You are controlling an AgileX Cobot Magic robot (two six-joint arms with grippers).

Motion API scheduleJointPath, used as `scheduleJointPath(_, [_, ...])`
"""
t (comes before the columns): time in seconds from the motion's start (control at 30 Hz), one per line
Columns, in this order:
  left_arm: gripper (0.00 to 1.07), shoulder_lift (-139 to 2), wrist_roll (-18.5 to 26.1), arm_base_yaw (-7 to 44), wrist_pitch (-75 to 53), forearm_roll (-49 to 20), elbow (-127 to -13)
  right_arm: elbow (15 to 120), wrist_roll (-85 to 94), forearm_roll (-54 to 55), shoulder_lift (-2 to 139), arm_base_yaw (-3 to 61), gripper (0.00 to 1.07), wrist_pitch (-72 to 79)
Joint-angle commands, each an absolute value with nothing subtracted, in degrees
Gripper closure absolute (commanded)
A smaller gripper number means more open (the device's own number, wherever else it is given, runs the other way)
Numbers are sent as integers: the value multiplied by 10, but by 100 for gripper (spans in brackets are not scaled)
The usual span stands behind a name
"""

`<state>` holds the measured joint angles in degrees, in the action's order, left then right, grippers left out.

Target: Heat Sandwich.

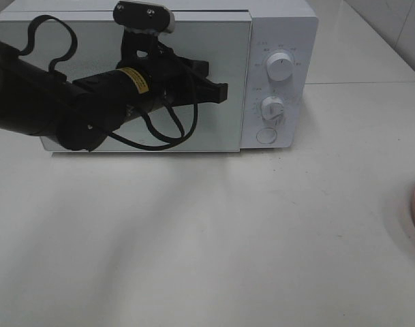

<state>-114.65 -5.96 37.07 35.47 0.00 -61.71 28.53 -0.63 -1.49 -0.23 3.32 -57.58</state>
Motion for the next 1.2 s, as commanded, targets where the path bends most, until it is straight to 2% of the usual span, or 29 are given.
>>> scheduleJointPath(0.03, [107,-1164,-61,361,364,-40,-654,285,-10,-15,-18,31,32,-571])
scheduleJointPath(0.2, [107,-1181,-61,361,339,-40,-690,285,-10,-15,-18,31,32,-571])
scheduleJointPath(0.63, [107,-1175,-61,361,336,-35,-688,285,-12,-15,-18,31,32,-571])
scheduleJointPath(0.9, [107,-1158,-61,361,293,-35,-688,285,-12,-15,-18,31,32,-571])
scheduleJointPath(1.2, [107,-1148,-58,389,263,-31,-688,285,-12,-15,-18,31,32,-571])
